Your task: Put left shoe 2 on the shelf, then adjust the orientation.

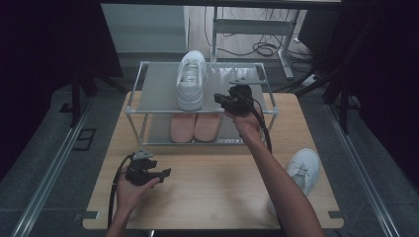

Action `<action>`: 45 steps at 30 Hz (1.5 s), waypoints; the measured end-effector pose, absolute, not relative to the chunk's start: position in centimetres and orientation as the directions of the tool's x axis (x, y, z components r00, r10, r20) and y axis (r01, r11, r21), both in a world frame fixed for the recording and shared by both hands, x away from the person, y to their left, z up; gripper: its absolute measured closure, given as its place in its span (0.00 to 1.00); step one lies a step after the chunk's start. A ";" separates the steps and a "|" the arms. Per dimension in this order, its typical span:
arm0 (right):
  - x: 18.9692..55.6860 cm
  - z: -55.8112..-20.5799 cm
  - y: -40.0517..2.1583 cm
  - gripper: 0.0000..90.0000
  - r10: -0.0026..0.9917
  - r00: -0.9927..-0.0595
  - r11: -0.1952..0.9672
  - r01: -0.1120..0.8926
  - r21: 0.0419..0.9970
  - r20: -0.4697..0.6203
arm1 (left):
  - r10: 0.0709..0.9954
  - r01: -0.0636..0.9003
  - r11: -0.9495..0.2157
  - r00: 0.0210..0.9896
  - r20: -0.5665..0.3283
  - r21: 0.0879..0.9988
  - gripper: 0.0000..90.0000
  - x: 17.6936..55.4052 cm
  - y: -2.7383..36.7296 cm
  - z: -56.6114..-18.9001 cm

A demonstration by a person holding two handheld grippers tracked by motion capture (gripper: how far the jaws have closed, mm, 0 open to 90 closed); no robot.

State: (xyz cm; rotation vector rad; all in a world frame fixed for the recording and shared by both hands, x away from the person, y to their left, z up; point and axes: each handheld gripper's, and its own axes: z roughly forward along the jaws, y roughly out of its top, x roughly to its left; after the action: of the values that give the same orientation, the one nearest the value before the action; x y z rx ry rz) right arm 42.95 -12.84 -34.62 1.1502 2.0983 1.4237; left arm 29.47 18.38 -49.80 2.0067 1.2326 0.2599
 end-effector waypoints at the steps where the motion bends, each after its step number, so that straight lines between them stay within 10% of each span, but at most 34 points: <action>1: 42.8 -34.7 -13.1 1.00 0.782 -0.607 0.163 0.422 0.892 0.144 | 0.833 0.679 -0.254 0.516 -0.201 0.689 0.36 29.5 18.4 -49.8; 45: 35.7 -39.1 -19.8 1.00 0.773 -0.631 0.245 0.399 0.884 0.071 | 0.832 0.682 -0.275 0.522 -0.187 0.678 0.36 29.4 18.0 -50.1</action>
State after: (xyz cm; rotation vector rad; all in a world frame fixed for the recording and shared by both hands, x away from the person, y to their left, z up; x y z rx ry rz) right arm 35.67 -19.77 -39.10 1.0741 2.1438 1.3466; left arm 29.42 18.01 -50.06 2.0355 1.2290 0.2649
